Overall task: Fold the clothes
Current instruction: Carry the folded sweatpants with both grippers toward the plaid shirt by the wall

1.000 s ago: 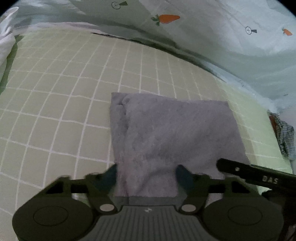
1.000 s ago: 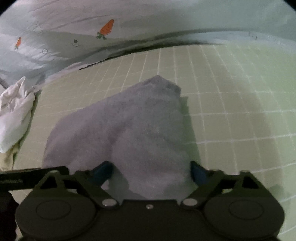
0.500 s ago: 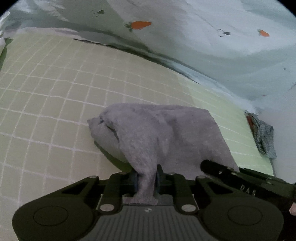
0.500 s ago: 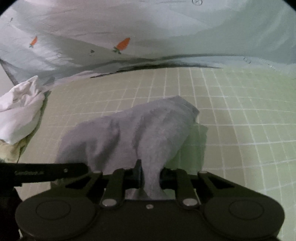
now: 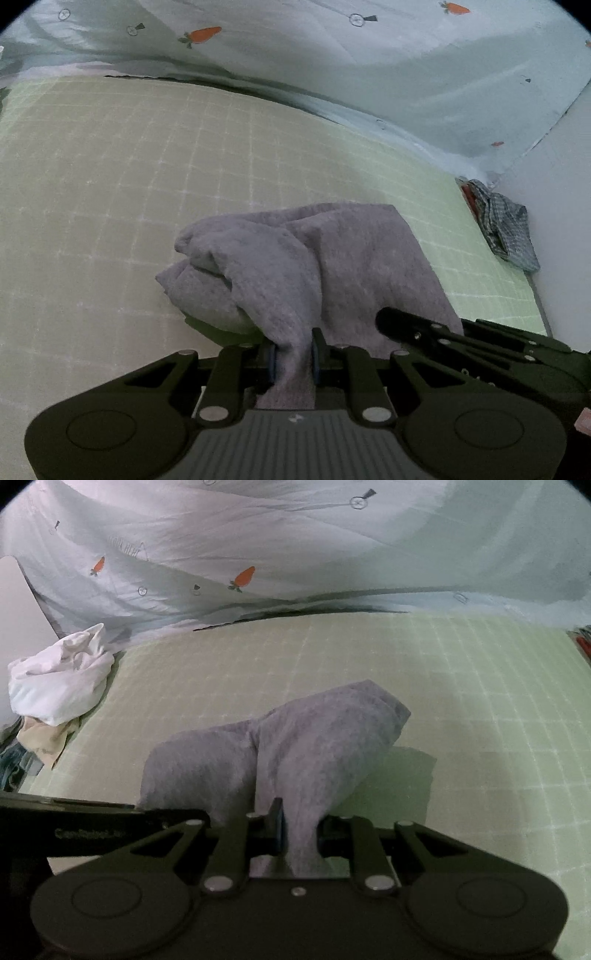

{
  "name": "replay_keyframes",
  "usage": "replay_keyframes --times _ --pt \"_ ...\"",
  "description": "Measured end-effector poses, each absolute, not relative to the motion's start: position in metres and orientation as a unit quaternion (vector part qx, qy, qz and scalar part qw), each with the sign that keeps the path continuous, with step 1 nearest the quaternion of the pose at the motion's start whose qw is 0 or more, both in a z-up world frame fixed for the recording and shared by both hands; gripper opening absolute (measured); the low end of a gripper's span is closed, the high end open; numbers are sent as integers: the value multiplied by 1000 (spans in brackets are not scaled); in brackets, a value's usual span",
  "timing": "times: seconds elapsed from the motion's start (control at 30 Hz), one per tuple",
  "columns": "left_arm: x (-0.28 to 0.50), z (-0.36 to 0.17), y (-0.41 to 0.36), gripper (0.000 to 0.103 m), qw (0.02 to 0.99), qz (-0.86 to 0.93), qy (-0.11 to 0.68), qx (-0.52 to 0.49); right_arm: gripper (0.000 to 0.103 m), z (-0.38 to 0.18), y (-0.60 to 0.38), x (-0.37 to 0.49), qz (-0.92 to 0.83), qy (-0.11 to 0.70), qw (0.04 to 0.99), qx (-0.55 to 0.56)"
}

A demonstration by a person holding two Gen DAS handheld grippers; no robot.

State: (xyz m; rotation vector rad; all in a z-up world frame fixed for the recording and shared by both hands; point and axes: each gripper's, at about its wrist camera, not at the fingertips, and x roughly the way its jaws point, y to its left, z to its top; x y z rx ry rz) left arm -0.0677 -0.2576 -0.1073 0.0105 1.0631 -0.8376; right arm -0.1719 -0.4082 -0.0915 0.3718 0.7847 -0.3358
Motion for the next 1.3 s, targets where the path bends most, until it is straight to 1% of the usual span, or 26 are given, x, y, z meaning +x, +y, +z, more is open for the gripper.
replay_keyframes --times 0.2,0.3,0.37,0.57,0.77,0.9,1.0,1.17,1.3 --pt "-96 -109 -259 18 773 -393 498 11 17 -100 -423 -210 -175 375 881 228" --pt "-96 -113 -253 19 765 -394 509 -2 17 -106 -423 -221 -189 375 874 245" --pt "-94 -117 -251 19 757 -392 522 -8 17 -106 -422 -226 -194 384 871 237" --pt "-101 -107 -287 19 741 -426 518 31 17 -101 -432 -253 -230 396 856 242" --pt "-122 -106 -317 19 729 -447 516 38 17 -101 -465 -284 -256 379 847 270" --pt "-146 -102 -357 19 719 -471 507 71 17 -102 -495 -310 -268 367 845 281" --pt "-176 -99 -392 19 724 -478 493 74 17 -95 -537 -337 -262 357 855 271" --pt "-231 -90 -459 18 732 -467 494 47 16 -82 -608 -383 -251 339 871 253" --pt "-275 -80 -521 18 736 -491 466 25 16 -61 -666 -425 -253 316 886 227"
